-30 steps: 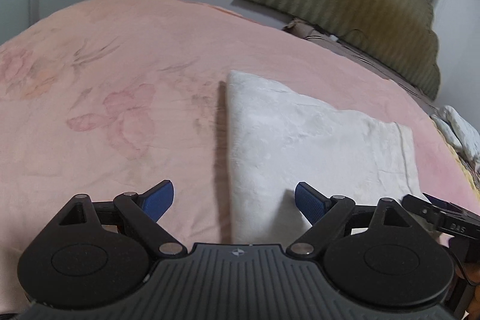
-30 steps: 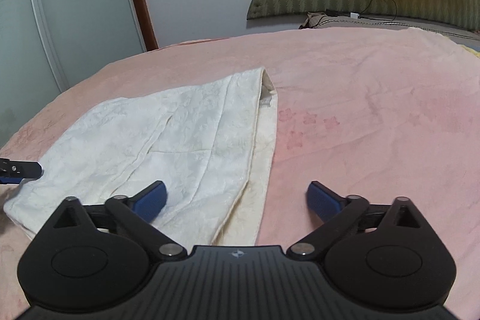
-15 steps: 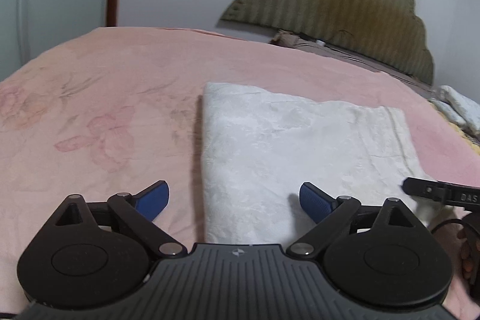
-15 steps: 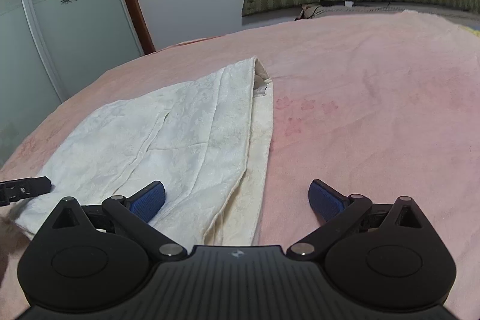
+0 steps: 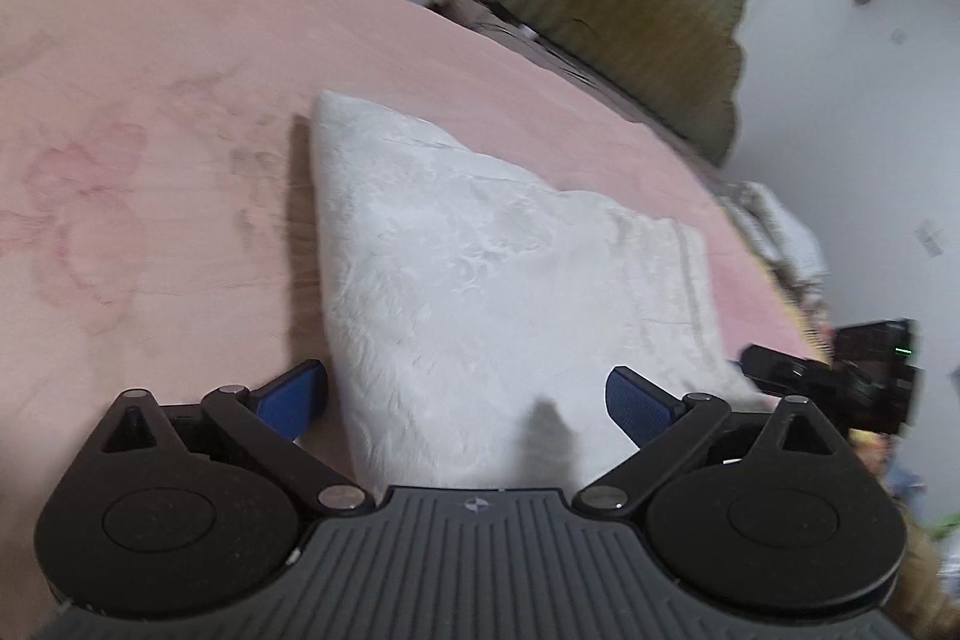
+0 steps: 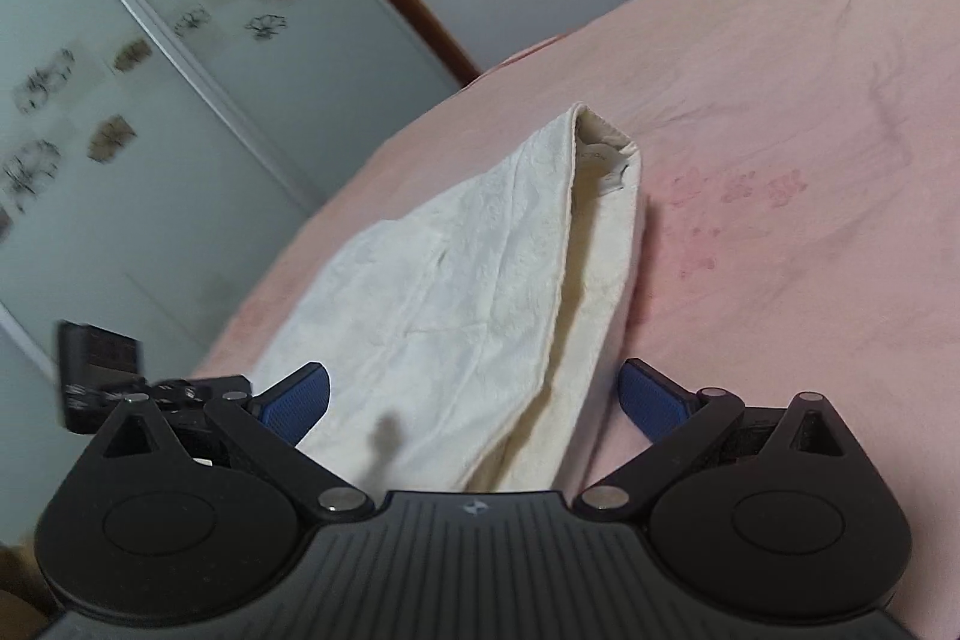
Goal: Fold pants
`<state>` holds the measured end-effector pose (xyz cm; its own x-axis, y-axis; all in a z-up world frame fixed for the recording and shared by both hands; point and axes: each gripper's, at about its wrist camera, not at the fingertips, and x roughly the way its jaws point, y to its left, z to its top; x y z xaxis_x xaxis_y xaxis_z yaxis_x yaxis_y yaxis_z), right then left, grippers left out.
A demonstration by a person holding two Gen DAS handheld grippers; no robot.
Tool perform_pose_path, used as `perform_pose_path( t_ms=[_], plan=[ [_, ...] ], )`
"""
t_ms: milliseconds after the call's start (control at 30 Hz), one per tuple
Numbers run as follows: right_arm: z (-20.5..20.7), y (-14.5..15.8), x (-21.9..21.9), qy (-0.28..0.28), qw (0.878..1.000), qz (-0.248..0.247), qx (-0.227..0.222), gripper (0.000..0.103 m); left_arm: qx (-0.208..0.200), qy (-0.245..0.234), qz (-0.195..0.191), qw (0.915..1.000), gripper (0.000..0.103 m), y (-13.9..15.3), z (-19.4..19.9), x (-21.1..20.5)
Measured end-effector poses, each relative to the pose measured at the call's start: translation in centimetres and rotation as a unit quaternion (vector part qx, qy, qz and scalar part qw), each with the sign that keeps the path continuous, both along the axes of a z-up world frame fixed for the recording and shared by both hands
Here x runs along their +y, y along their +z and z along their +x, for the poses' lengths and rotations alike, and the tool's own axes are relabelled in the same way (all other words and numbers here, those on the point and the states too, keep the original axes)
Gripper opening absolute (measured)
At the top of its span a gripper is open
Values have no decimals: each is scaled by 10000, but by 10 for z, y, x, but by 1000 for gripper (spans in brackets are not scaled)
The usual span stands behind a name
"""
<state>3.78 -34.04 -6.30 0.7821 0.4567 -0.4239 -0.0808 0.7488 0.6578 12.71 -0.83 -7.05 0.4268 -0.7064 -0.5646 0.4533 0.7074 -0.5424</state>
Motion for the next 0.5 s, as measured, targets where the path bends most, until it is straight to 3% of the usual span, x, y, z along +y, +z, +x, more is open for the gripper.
perform_pose_path(
  t_ms=[33, 100, 233, 300, 333, 367, 433, 467, 500],
  plan=[
    [13, 0, -10, 51, 9992, 378, 97, 103, 112, -48, -133, 9998, 100, -2, 6, 1],
    [20, -1, -11, 85, 9987, 479, 132, 103, 356, -96, -412, 9985, 99, -5, 16, 2],
    [40, 2, 2, 272, 9993, 178, 169, 103, 639, -129, -820, 9945, 99, -12, 32, -3],
    [41, 2, 8, 227, 9996, 38, 133, 93, 558, -193, -826, 9948, 96, -14, 35, -9],
    [38, 0, 8, 127, 9998, -34, 135, 72, 476, -205, -788, 9955, 95, -14, 34, -12],
    [35, -2, 8, -19, 9998, -79, 182, 49, 382, -224, -710, 9965, 88, -14, 33, -14],
    [29, -8, 1, -289, 9993, 51, 252, 39, 215, -184, -453, 9986, 70, -13, 29, -17],
    [26, -12, -2, -314, 9991, 196, 191, 37, 151, -129, -309, 9993, 52, -14, 29, -19],
    [24, -13, -3, -321, 9991, 238, 141, 36, 112, -96, -216, 9997, 42, -14, 29, -19]
  ],
)
